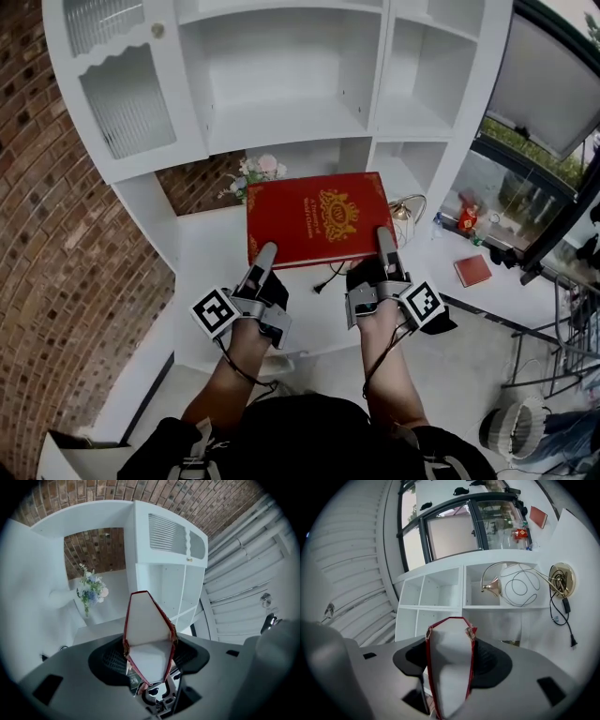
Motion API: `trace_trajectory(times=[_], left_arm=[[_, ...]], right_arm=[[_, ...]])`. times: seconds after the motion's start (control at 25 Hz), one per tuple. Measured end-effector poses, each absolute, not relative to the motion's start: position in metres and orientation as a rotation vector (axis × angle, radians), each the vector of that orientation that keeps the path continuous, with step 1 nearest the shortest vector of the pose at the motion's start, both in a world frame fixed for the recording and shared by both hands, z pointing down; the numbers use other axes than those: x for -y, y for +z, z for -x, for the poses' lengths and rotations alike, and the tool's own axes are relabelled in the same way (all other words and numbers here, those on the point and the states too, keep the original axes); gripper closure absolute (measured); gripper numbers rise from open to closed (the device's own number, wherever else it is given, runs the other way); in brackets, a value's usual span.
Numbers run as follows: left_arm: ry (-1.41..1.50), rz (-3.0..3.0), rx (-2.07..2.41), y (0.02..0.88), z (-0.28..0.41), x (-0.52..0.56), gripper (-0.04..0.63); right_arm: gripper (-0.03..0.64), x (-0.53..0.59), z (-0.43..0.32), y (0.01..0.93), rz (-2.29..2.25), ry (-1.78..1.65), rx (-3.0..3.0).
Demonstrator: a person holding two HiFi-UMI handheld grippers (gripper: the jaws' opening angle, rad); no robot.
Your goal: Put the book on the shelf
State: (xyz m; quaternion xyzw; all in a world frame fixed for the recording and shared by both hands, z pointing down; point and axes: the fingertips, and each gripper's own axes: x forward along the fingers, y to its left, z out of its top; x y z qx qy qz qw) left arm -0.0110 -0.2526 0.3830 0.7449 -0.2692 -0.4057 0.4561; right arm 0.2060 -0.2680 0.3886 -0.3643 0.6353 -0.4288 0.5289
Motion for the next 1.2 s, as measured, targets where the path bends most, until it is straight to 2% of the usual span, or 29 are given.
trace_trajectory(times=[0.72,1.2], left_arm=[[-1.106,-2.019,0.707,0.305,0.044,0.310,0.328],[-1.143,-2.009,0.793,0.306,0.065,0.360,0.322]], right_arm=[[0.357,0.348,-0.170,0.314,0.707,-0.948,-1.611],[0.354,0.406,-0.147,0.324,0.776,-1.050,-1.630]])
